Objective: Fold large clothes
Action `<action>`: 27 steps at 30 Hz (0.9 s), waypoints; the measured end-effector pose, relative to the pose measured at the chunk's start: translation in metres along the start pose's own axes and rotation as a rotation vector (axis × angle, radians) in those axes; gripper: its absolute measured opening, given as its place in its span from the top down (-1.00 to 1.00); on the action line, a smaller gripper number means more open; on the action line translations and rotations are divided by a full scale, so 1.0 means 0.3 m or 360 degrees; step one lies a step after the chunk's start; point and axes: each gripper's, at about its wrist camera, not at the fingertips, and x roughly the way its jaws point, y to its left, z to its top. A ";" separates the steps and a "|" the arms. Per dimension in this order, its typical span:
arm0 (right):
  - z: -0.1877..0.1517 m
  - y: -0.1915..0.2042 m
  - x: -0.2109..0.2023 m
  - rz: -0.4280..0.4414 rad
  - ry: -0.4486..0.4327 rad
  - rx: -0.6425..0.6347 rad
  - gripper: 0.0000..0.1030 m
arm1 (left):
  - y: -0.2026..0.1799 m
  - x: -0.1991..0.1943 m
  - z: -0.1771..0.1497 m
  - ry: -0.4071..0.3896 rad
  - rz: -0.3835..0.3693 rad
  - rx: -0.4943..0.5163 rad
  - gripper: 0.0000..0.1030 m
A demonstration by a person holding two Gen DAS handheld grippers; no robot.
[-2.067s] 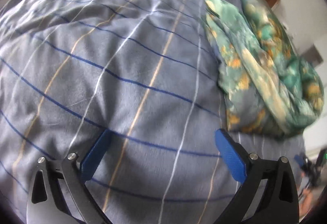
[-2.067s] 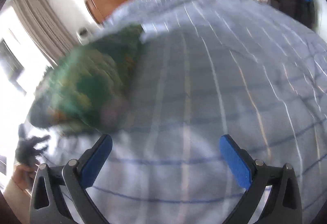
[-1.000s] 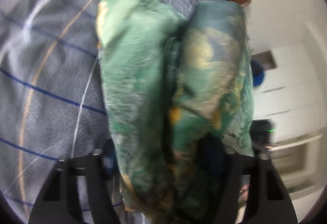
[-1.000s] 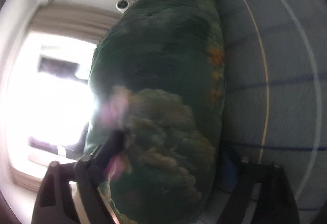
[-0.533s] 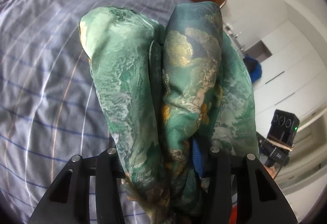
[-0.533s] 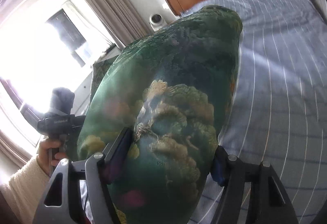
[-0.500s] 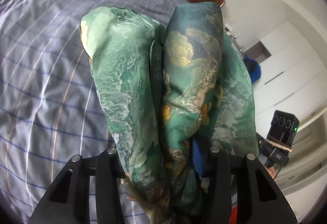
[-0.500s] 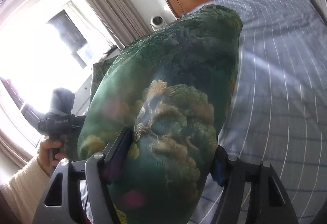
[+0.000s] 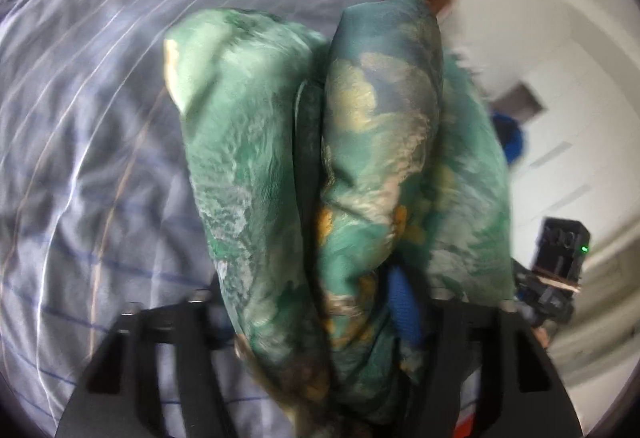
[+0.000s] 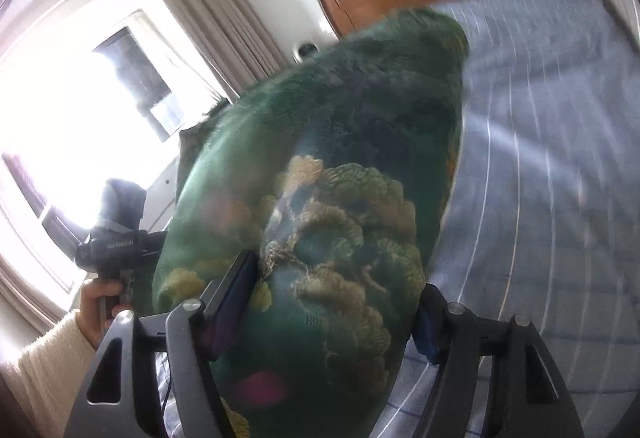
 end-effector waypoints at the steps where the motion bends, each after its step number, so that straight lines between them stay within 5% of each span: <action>1: -0.020 -0.046 0.034 -0.0045 0.0051 0.0089 -0.70 | 0.027 0.027 -0.013 0.0037 0.0081 -0.0027 -0.36; 3: -0.070 -0.077 0.045 -0.0245 0.0080 0.0086 -0.73 | 0.046 0.021 -0.056 0.0019 0.0123 -0.0009 -0.37; 5: -0.116 -0.066 0.012 -0.0330 0.0079 0.0021 -0.76 | -0.014 -0.083 -0.109 -0.0183 0.0238 0.0144 -0.42; 7: -0.172 -0.013 -0.061 -0.0409 0.0063 -0.0109 -0.85 | -0.109 -0.184 -0.169 -0.0347 0.0386 0.0335 -0.77; 10: -0.245 0.084 -0.184 -0.0507 -0.0025 -0.0282 -0.86 | -0.282 -0.308 -0.304 -0.0557 0.0546 0.0672 -0.96; 13: -0.312 0.214 -0.350 -0.0632 -0.0248 -0.0419 -0.86 | -0.424 -0.374 -0.437 -0.0694 0.0744 0.0845 -0.99; 16: -0.384 0.356 -0.548 -0.0810 -0.0647 -0.0512 -1.00 | -0.532 -0.420 -0.560 -0.0783 0.0878 0.0836 -0.99; 18: -0.428 0.416 -0.619 -0.0854 -0.0776 -0.0520 -1.00 | -0.579 -0.446 -0.611 -0.0822 0.0954 0.0799 -0.99; 23: -0.535 0.497 -0.650 -0.0918 -0.0644 -0.0532 -1.00 | -0.688 -0.482 -0.742 -0.0764 0.0936 0.0798 -0.99; 27: -0.582 0.534 -0.661 -0.0887 -0.0399 -0.0370 -1.00 | -0.749 -0.515 -0.821 -0.0695 0.0926 0.0771 -0.99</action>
